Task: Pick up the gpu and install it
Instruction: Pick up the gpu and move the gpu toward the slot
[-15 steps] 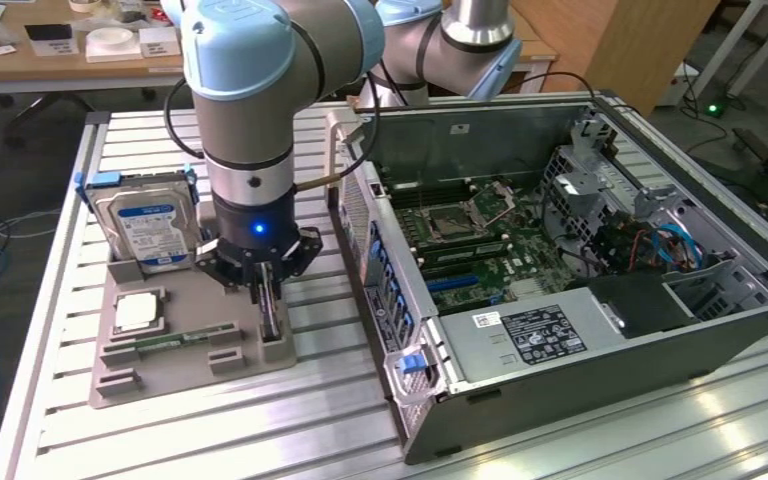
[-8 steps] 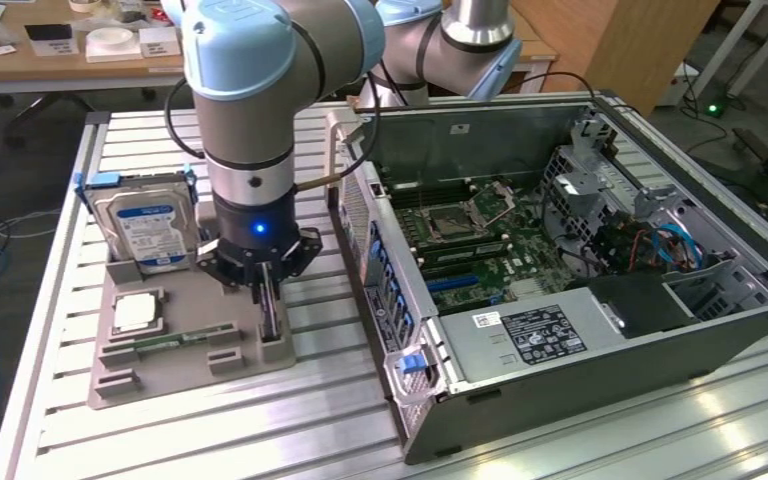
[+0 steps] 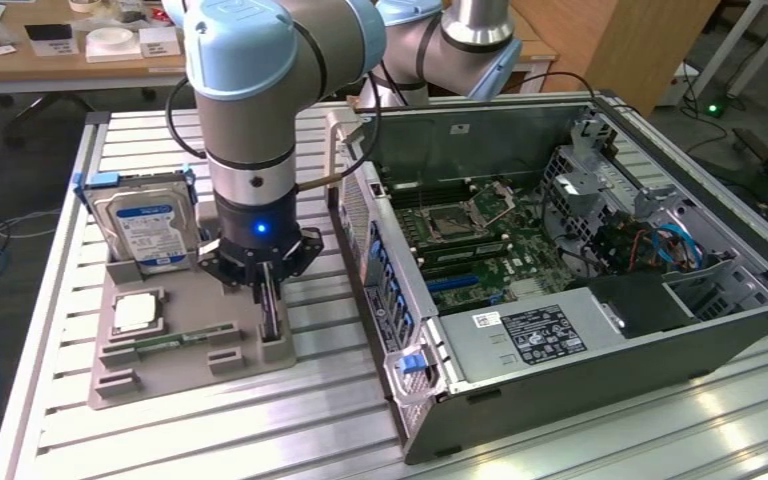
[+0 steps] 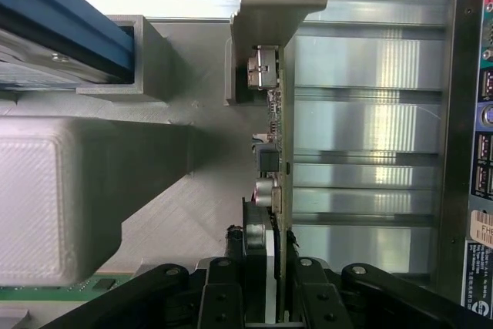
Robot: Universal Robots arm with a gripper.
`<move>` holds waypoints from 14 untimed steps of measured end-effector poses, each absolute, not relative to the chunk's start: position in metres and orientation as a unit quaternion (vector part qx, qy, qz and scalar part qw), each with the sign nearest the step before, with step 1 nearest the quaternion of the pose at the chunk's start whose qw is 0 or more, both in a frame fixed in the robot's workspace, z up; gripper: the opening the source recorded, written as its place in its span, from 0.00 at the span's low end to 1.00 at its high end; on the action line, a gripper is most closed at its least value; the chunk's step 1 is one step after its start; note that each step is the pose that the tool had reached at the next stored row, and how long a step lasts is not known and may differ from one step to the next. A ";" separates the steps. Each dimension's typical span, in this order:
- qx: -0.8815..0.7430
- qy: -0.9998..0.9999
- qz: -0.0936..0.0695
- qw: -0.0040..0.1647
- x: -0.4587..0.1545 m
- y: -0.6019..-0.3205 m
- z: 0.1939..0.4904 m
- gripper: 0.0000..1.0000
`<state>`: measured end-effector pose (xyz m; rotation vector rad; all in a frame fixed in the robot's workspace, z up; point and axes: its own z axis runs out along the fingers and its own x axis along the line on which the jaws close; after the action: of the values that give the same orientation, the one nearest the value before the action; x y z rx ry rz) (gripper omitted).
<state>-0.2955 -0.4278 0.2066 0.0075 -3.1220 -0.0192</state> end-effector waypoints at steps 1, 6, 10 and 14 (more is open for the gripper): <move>0.002 -1.000 -0.006 0.010 -0.295 -0.428 0.207 0.28; 0.002 -1.000 -0.006 0.010 -0.295 -0.428 0.207 0.28; 0.002 -1.000 -0.006 0.010 -0.295 -0.428 0.207 0.28; 0.002 -1.000 -0.006 0.010 -0.295 -0.428 0.214 0.28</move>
<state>-0.2955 -0.4278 0.2136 0.0076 -3.1220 -0.0192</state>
